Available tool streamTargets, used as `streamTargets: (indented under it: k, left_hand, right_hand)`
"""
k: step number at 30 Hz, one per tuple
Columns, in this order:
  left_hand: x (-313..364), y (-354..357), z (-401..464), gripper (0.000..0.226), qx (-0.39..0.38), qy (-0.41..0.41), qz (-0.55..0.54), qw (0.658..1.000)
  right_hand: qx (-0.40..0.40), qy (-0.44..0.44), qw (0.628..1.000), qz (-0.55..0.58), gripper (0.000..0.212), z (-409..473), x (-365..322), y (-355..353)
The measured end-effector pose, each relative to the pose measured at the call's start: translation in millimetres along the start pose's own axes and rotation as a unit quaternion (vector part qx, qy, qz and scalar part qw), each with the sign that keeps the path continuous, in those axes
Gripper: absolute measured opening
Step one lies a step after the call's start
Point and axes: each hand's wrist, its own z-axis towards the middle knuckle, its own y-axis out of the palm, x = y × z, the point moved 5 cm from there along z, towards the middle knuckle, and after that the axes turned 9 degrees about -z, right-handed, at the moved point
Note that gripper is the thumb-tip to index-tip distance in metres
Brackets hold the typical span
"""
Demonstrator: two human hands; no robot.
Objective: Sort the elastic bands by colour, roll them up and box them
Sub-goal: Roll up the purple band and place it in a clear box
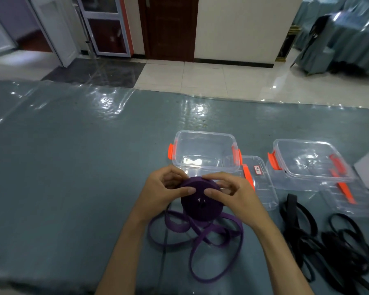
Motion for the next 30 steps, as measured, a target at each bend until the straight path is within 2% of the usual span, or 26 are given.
streamTargets:
  k: [4,7,9,12,15,19,21,27,30]
  left_hand:
    - [-6.1,8.2,1.0,0.035,-0.025,-0.04,-0.042,0.998]
    - [-6.0,7.1,1.8,0.035,-0.042,-0.07,-0.027,0.996]
    - [-3.7,6.5,2.1,0.034,-0.047,-0.074,-0.018,0.996]
    - [-2.7,8.3,3.4,0.035,-0.036,-0.07,0.0,0.997]
    - [-3.2,14.6,5.2,0.035,-0.025,-0.069,-0.014,0.997]
    - [-4.7,18.6,5.5,0.029,-0.048,-0.069,-0.039,0.996]
    - [-3.7,16.9,4.1,0.036,-0.069,-0.076,-0.034,0.994]
    - [-4.3,15.3,6.9,0.029,-0.036,-0.067,0.034,0.997]
    - [-12.4,18.3,4.5,0.03,-0.039,-0.084,0.007,0.996]
  right_hand:
    - [0.045,-0.005,0.999,0.006,0.032,-4.2,7.3,-12.3]
    - [0.055,0.006,0.998,0.042,0.038,-8.3,12.9,-14.9]
    - [0.036,0.024,0.998,0.049,0.043,-8.1,15.6,-14.1]
    - [-0.033,0.049,0.997,0.053,0.05,-6.3,17.3,-12.6]
    - [-0.061,0.042,0.997,0.035,0.062,-7.3,13.6,-14.9]
    - [0.0,0.023,0.997,0.071,0.057,-9.3,13.4,-21.4]
    - [0.022,0.026,0.996,0.084,0.058,-11.2,16.4,-22.1]
    - [-0.032,0.053,0.998,0.022,0.062,-11.9,21.7,-21.4]
    - [-0.005,0.04,0.999,0.026,0.057,-12.5,20.9,-26.2]
